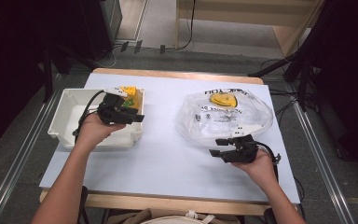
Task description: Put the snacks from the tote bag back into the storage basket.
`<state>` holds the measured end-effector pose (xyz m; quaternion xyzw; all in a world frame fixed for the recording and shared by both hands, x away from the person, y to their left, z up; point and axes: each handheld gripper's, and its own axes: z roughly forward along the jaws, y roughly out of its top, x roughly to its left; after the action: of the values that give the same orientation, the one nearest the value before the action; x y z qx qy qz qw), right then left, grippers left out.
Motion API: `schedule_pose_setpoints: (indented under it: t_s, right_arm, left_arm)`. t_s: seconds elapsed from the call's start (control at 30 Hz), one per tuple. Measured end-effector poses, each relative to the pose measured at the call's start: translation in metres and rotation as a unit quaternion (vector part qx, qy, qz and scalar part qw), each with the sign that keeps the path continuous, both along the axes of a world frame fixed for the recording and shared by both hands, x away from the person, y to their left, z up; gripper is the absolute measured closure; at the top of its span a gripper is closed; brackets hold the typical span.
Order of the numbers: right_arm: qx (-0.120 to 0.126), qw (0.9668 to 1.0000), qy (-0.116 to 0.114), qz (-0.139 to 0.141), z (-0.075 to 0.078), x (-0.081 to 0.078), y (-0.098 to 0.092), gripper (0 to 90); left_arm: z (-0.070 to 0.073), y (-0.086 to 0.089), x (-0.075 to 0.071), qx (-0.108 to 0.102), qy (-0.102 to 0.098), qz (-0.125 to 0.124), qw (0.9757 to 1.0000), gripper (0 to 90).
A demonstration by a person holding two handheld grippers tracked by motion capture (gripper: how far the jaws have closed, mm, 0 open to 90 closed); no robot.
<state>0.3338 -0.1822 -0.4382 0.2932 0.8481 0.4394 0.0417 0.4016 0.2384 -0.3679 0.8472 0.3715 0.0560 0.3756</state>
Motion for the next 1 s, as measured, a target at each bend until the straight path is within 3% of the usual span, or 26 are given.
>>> schedule_pose_setpoints:
  t_s: [0.37, 0.5, 1.0]
  right_arm:
    - [-0.002, 1.0, -0.003, 0.001, 0.0, -0.001, 0.0, 46.1]
    - [-0.001, 1.0, -0.003, 0.001, 0.0, -0.001, 0.0, 46.0]
    - [-0.001, 1.0, -0.005, 0.002, 0.0, -0.003, 0.0, 45.0]
  left_arm:
    - [0.004, -0.026, -0.006, -0.008, 0.007, -0.033, 0.9994, 42.6]
    - [0.004, -0.037, -0.011, -0.004, 0.0, -0.048, 0.9988, 39.6]
    - [-0.001, -0.073, -0.024, -0.003, -0.004, -0.081, 0.9967, 37.5]
